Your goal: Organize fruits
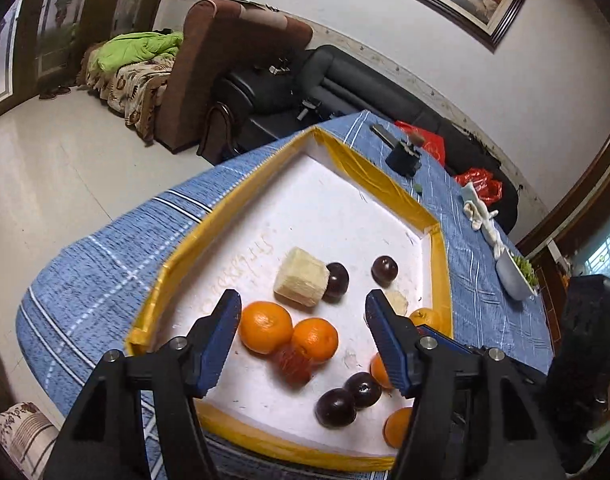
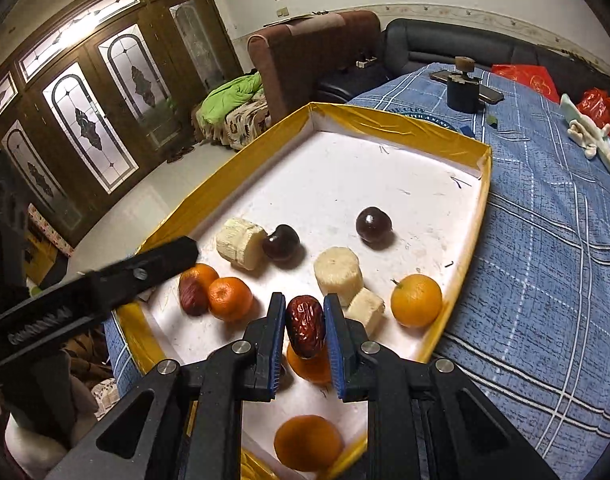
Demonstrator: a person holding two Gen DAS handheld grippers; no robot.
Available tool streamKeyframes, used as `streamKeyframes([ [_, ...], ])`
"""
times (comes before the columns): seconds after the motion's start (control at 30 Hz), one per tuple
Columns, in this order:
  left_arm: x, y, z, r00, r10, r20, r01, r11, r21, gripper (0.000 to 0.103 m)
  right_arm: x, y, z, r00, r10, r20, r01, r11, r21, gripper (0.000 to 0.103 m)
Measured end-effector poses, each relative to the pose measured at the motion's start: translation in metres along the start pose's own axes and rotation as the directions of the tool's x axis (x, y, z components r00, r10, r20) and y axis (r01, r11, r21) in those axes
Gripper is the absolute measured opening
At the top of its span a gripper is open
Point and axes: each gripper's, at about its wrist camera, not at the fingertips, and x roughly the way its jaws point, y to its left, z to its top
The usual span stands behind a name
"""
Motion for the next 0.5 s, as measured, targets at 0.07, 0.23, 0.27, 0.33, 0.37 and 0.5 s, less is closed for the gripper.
streamKeyframes([
  [0.07,-0.005,0.003,0.002,1.000,-0.005,0.008,0.005,1.000,-0.014,0.065,-0.002,0.000,0.001,1.000,-0.002,0.009,0.002,1.000,0.006,0.023],
  [0.23,-0.009,0.002,0.000,1.000,0.000,0.015,0.001,1.000,-0.012,0.069,-0.017,-0.007,0.001,0.998,-0.011,0.055,0.008,0.999,0.041,0.046],
  [0.27,-0.009,0.000,0.000,1.000,0.000,0.015,0.001,1.000,-0.009,0.069,-0.022,-0.009,-0.001,0.998,-0.008,0.066,0.005,0.999,0.052,0.048],
  [0.33,-0.011,-0.004,-0.001,1.000,-0.003,0.014,0.003,1.000,-0.002,0.069,-0.029,-0.013,-0.003,0.997,-0.005,0.079,-0.001,0.998,0.067,0.048],
  [0.37,-0.012,-0.006,-0.002,1.000,-0.004,0.014,0.004,1.000,0.003,0.069,-0.033,-0.016,-0.004,0.996,-0.004,0.088,-0.002,0.997,0.077,0.048],
  [0.5,-0.016,-0.023,-0.004,1.000,-0.001,0.023,0.000,0.999,0.048,0.071,-0.053,-0.027,-0.015,0.991,-0.009,0.130,-0.009,0.991,0.135,0.052],
])
